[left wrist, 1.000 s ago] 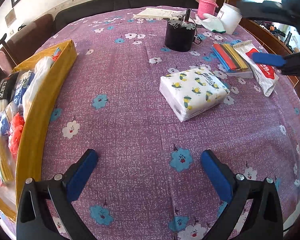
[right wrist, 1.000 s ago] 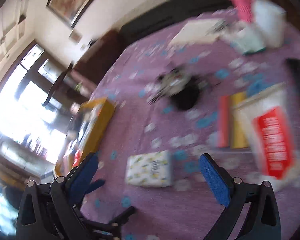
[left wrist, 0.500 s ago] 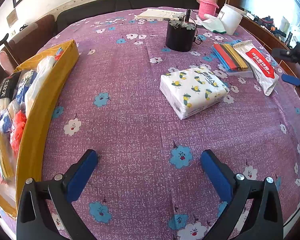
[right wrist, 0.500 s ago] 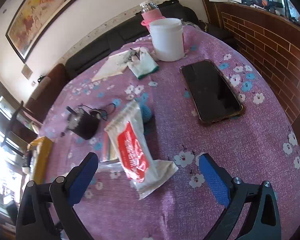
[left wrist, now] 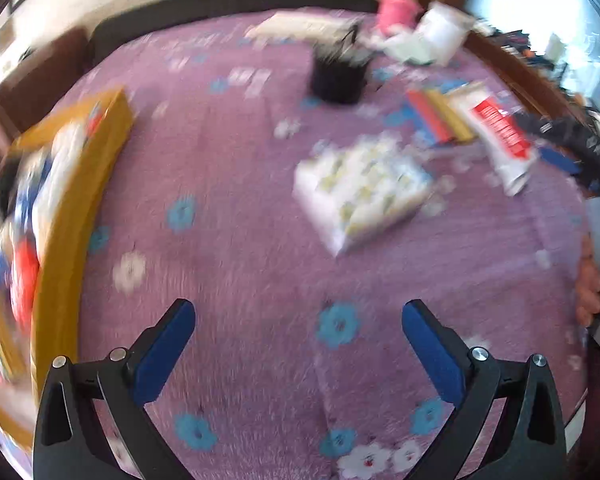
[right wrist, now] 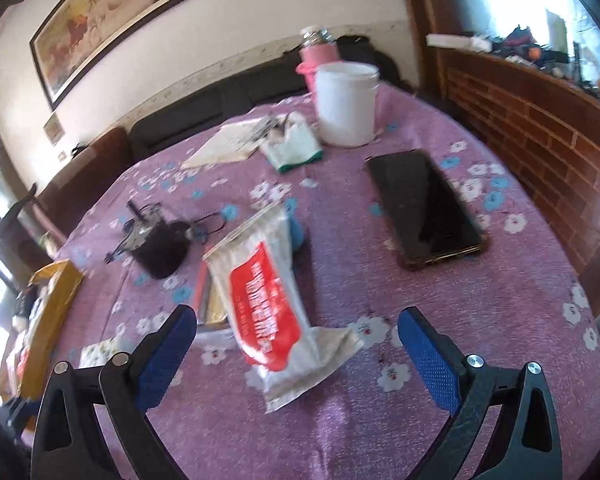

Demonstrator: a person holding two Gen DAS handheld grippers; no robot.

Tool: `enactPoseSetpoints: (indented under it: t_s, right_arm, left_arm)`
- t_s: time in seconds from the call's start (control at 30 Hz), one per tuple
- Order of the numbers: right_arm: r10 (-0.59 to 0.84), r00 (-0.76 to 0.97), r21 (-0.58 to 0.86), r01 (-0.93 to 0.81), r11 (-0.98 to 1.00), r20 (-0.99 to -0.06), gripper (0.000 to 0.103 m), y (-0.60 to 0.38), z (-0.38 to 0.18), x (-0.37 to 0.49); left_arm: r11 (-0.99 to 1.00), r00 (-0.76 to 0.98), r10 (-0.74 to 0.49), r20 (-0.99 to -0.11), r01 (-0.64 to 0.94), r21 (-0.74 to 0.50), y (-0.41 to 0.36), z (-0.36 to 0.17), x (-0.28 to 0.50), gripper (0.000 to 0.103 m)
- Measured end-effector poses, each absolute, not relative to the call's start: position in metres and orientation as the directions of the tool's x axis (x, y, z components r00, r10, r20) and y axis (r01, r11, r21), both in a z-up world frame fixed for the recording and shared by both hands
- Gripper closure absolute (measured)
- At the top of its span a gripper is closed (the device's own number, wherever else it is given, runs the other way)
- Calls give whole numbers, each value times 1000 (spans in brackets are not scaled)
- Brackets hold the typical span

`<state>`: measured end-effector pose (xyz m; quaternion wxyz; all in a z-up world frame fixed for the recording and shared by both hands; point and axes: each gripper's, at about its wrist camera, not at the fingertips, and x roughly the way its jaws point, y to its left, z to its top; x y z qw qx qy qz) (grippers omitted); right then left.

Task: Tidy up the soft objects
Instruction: 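Grasp the white yellow-print tissue pack with the left tool while the right grasps the red-label wet-wipe pack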

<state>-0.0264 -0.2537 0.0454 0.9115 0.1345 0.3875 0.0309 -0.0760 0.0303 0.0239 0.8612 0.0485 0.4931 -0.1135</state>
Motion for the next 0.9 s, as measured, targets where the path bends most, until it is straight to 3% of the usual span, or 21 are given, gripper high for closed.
enactPoseSetpoints:
  t_s: [0.23, 0.47, 0.57, 0.6, 0.63, 0.67, 0.7, 0.73, 0.77, 0.9]
  right_arm:
    - [161, 615, 131, -94, 987, -772, 1, -227, 48, -2]
    - [111, 574, 47, -124, 991, -811, 8, -212, 36, 20]
    - [131, 544, 70, -130, 989, -829, 26, -210, 29, 29]
    - [141, 533, 81, -134, 988, -834, 41, -210, 26, 30]
    - [155, 521, 97, -136, 986, -839, 54, -210, 24, 31]
    - [172, 517, 117, -137, 984, -839, 57, -210, 24, 31]
    - [184, 516, 136, -130, 982, -837, 59, -210, 25, 29]
    - [186, 519, 142, -124, 982, -835, 60, -211, 27, 26]
    - [191, 523, 149, -122, 981, -831, 60, -211, 29, 23]
    - [225, 540, 203, -102, 974, -811, 60, -219, 40, 12]
  left_arm:
    - [874, 553, -160, -818, 464, 143, -9, 36, -43, 0]
    - [835, 532, -148, -834, 519, 183, -30, 13, -10, 0]
    - [861, 496, -158, -854, 492, 127, -30, 10, -1, 0]
    - [874, 472, -165, -866, 476, 93, -27, 10, 3, 1]
    - [883, 459, -178, -871, 465, 65, -26, 9, 5, 8]
    - [888, 443, -214, -871, 460, 16, -22, 10, 6, 24]
    - [892, 442, -230, -867, 453, -6, -19, 12, 6, 31]
    - [901, 451, -212, -867, 434, 5, -17, 14, 5, 48]
    - [904, 450, -214, -867, 427, -1, -17, 15, 4, 52]
    - [919, 459, -265, -848, 387, -78, -4, 25, -6, 52]
